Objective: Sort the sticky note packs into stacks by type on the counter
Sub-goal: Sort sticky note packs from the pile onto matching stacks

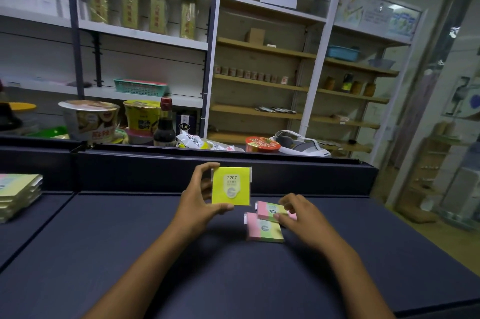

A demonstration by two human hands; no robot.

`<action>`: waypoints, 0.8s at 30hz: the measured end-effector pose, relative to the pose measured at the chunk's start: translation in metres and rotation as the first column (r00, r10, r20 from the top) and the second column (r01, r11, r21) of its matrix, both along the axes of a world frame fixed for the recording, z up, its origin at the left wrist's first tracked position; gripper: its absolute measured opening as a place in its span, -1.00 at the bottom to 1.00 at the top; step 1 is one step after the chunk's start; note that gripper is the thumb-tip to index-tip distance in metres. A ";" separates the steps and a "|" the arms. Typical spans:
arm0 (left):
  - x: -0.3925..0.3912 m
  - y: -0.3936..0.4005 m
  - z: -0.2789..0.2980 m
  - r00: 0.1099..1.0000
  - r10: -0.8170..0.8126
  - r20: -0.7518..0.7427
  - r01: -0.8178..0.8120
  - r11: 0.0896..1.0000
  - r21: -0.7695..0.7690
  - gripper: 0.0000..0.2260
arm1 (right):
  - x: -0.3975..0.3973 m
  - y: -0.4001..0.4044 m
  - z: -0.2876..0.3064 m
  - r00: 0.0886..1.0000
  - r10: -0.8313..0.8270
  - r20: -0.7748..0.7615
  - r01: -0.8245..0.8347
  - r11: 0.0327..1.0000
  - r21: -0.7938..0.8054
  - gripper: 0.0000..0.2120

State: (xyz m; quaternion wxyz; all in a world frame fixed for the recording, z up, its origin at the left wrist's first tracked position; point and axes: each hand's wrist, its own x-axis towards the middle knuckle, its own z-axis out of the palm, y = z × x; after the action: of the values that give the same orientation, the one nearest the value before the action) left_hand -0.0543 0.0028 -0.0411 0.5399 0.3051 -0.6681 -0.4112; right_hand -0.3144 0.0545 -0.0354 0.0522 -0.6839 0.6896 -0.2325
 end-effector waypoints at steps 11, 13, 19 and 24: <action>-0.004 0.003 0.001 0.999 0.016 0.031 -0.016 1.000 -0.010 -0.25 | -0.020 -0.034 0.018 0.999 0.049 0.017 -0.052 0.935 0.350 -0.33; -0.004 0.002 0.001 0.999 0.014 0.038 -0.014 1.000 -0.005 -0.25 | -0.023 -0.040 0.021 0.998 0.059 0.014 -0.059 0.919 0.391 -0.28; -0.005 -0.001 0.001 0.998 0.020 0.058 -0.021 1.000 0.012 -0.25 | -0.026 -0.050 0.027 0.997 0.073 -0.008 -0.061 0.882 0.468 -0.33; -0.005 -0.001 0.000 0.998 0.025 0.062 -0.026 1.000 0.012 -0.25 | -0.021 -0.048 0.026 0.999 0.042 0.005 -0.041 0.935 0.353 -0.40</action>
State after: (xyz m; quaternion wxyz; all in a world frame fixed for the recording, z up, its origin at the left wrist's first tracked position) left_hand -0.0591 0.0020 -0.0408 0.5223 0.3296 -0.6779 -0.3987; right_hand -0.3355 0.0061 -0.0092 0.1779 -0.6783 0.7055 -0.1030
